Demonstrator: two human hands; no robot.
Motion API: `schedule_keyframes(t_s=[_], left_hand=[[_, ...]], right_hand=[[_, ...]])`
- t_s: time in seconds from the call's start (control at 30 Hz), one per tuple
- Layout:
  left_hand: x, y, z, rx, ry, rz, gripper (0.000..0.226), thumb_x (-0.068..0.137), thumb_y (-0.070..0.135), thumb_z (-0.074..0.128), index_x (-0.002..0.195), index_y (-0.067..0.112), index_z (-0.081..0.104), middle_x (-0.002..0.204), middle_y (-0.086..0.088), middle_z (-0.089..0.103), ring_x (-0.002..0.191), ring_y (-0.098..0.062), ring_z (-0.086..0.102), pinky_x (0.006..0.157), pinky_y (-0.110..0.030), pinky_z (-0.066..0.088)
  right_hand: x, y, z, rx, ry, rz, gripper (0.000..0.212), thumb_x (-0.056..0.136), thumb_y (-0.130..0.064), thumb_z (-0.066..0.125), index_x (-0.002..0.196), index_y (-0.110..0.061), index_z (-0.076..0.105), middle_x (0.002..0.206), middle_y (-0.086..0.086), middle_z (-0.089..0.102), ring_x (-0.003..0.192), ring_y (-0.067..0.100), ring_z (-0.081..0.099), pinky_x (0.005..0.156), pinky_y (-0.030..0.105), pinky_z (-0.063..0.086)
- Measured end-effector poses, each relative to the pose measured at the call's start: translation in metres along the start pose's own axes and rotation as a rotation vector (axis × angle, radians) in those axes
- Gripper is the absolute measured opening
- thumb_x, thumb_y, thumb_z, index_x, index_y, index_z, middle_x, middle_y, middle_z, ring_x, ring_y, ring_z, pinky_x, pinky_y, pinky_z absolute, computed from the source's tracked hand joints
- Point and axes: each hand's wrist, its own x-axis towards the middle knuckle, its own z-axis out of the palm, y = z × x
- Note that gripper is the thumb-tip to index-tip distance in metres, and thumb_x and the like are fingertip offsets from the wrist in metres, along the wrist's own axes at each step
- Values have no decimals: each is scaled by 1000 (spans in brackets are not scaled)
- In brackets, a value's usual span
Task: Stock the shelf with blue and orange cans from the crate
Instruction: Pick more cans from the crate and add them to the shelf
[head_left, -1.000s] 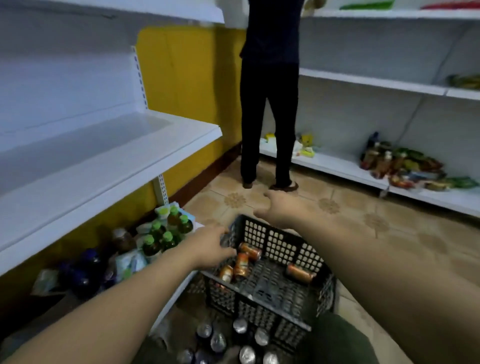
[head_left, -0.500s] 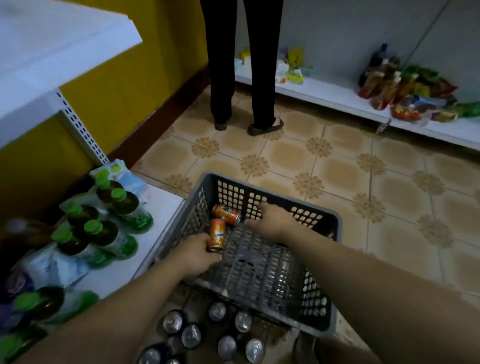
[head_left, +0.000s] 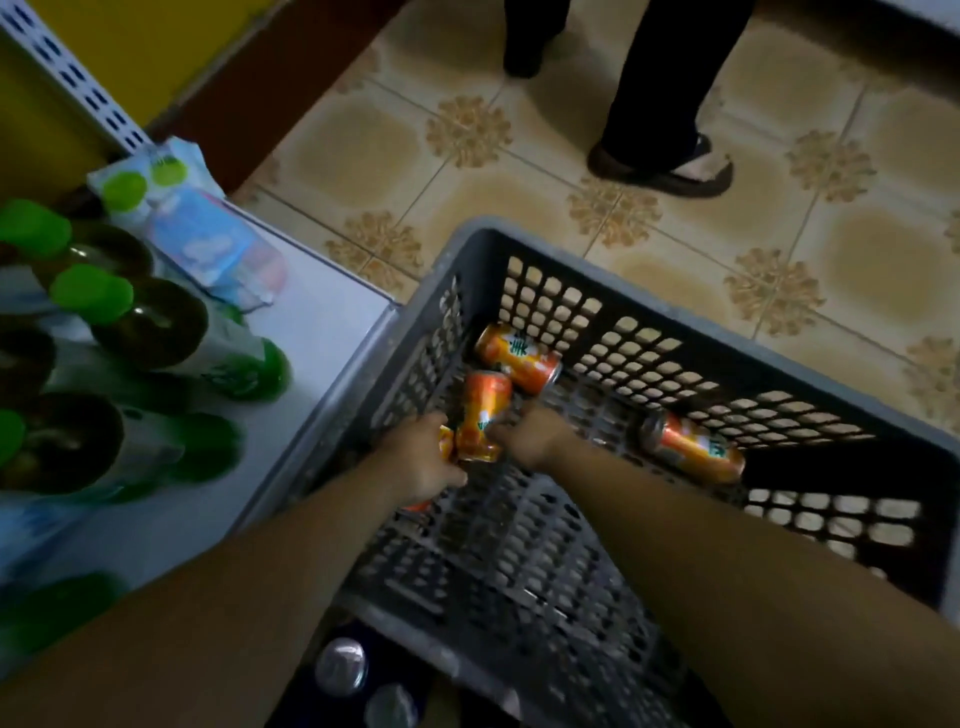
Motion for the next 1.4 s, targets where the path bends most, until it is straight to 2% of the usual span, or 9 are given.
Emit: schedule_keyframes(t_s=[0.2,0.37,0.47,0.57,0.7,0.9,1.0,1.13,1.4], left_hand=[[39,-42,30,-86,17,8,91,53,36,77,137,23,41,137,-4,50,118,-25,53,99,-42,46],[26,-33,20,-131,53,38,99,69,25,80,150,19,23,152,-9,30,135,-27,36,112,-37,33],[-3,-13,-1,-195,85,130,100,73,19,79,151,22,16,154,-5,22,135,-23,34,108,-28,28],[-53,10,-25,-267,78,250,99,74,19,79,151,28,17,154,2,22,135,-18,34,104,-25,31],[-140,35,-55,-427,71,399,89,75,17,79,146,33,27,120,25,46,111,-1,51,91,-18,40],[-268,48,-98,-581,216,521,78,65,20,84,130,33,43,118,9,62,110,-11,60,98,-35,47],[-336,42,-119,-736,186,549,70,52,32,83,115,32,54,109,5,69,103,-14,66,94,-39,51],[-421,30,-135,-864,184,651,53,72,10,77,113,31,52,109,-1,68,100,-15,66,80,-27,54],[-572,-51,-161,-989,577,704,52,66,11,75,110,27,52,106,-4,67,99,-22,66,86,-40,54]], right_hand=[[49,8,52,191,62,72,94,83,-39,71,150,-10,11,142,17,44,125,36,48,102,43,42],[27,10,37,215,222,-41,68,78,-40,71,137,-23,41,130,8,53,112,28,56,94,39,50],[-18,4,11,364,236,-172,69,72,-37,73,133,-29,43,120,-1,56,105,21,58,88,37,53],[-78,-11,-17,442,227,-316,71,80,-24,72,140,-33,37,118,-9,50,108,15,54,82,24,49],[-165,-39,-37,571,335,-436,67,78,-23,75,136,-33,41,123,-5,50,110,15,55,87,34,55],[-307,-89,-49,785,339,-675,32,77,-44,63,104,-26,64,102,-5,70,97,13,66,77,26,54],[-375,-113,-55,696,217,-795,43,71,-37,71,111,-26,60,106,-2,68,95,13,67,76,27,54],[-457,-154,-45,594,254,-899,48,76,-23,77,119,-18,56,105,1,66,86,9,67,71,23,55],[-582,-245,43,472,238,-1127,56,66,-37,78,116,-19,60,102,2,68,83,14,69,62,27,55]])
